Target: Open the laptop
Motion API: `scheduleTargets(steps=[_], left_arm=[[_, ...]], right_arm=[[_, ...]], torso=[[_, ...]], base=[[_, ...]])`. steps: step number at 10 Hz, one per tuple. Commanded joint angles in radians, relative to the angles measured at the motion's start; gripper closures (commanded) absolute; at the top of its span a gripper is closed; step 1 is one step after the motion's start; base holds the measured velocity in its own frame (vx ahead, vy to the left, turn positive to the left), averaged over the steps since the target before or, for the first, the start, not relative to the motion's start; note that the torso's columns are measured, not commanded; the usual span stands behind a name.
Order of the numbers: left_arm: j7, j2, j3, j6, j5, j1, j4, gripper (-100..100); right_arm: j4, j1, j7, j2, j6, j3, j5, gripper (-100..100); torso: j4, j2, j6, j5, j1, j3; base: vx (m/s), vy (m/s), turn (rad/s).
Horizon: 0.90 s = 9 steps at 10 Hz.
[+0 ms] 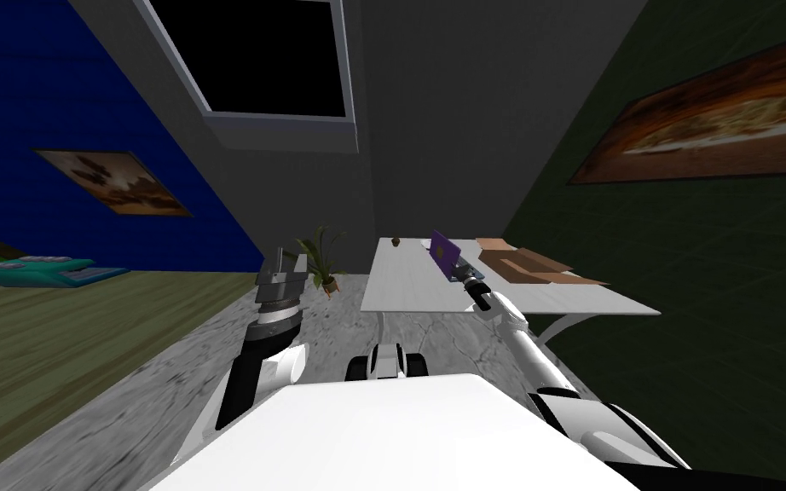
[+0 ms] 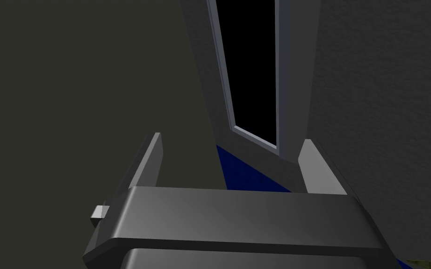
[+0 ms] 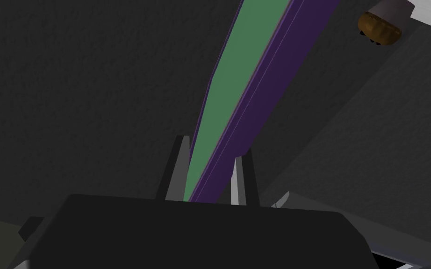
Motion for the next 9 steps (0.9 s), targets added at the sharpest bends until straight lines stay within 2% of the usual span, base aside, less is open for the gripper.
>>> scheduleTargets(steps=[1, 6, 9], left_arm=[[0.000, 0.000, 0.000, 0.000, 0.000, 0.000, 0.000, 0], [0.000, 0.000, 0.000, 0.000, 0.000, 0.000, 0.000, 0], [0.000, 0.000, 0.000, 0.000, 0.000, 0.000, 0.000, 0]], right_arm=[[0.022, -0.009, -0.031, 0.024, -0.011, -0.004, -0.032, 100], [0.086, -0.031, -0.110, 0.095, -0.042, -0.016, -0.120, 100], [0.108, -0.039, -0.136, 0.119, -0.052, -0.020, -0.150, 100]], torso=[[0.000, -0.001, 0.000, 0.000, 0.002, 0.000], [-0.006, -0.007, 0.003, -0.005, -0.009, -0.004], [-0.010, -0.010, 0.005, -0.007, -0.010, -0.006]], base=[[0.001, -0.055, 0.003], [-0.004, -0.100, 0.000], [-0.005, -0.065, -0.001]])
